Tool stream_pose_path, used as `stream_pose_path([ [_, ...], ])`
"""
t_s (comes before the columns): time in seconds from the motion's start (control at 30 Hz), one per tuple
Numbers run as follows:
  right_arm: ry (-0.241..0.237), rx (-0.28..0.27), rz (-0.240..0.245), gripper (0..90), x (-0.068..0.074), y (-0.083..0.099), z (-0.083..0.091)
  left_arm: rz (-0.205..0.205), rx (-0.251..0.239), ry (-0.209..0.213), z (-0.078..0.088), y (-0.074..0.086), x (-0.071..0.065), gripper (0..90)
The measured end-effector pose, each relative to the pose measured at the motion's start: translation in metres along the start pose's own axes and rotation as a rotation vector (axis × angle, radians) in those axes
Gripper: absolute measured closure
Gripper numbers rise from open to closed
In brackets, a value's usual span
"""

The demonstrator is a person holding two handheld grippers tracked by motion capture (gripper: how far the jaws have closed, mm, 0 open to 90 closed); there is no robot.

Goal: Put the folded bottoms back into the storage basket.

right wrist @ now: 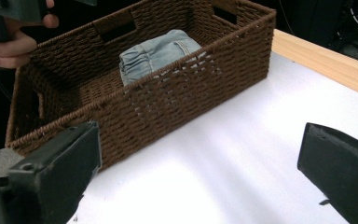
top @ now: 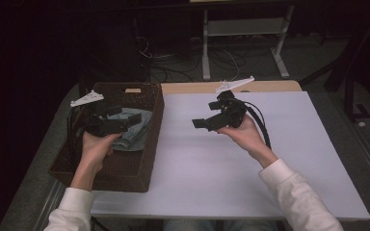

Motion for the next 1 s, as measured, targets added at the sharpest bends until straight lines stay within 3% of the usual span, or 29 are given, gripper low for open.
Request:
stream_pose_path([
  [0.17, 0.014, -0.009, -0.014, 0.0, -0.004, 0.008, 0.012, -0.014, 0.01, 0.024, -0.002, 0.006, -0.011, 0.0],
  [0.37, 0.035, -0.02, -0.02, 0.0, -0.006, 0.022, 0.029, -0.045, 0.032, 0.014, -0.001, 0.016, -0.02, 0.0],
  [0.47, 0.05, -0.025, -0.027, 0.0, -0.008, 0.031, 0.037, -0.055, 0.038, 0.03, 0.0, 0.022, -0.024, 0.0],
  [0.67, 0.057, -0.062, -0.069, 0.0, -0.008, 0.05, 0.051, -0.067, 0.037, 0.05, 0.0, 0.031, -0.029, 0.0],
  [0.83, 0.054, -0.079, -0.075, 0.0, -0.005, 0.062, 0.062, -0.079, 0.04, 0.067, -0.002, 0.037, -0.033, 0.0],
  [1.0, 0.087, -0.077, -0.069, 0.0, -0.006, 0.075, 0.073, -0.097, 0.049, 0.078, -0.006, 0.039, -0.035, 0.0],
])
Point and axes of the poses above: each handheld gripper's, and its own axes: z roughly backward along the jaws, y roughly out of its underside, x roughly to its left, the point moved 8 cm from there along -z, roughly forward along the jaws, and after that the axes turned 7 degrees about z, right-handed, at the moved point
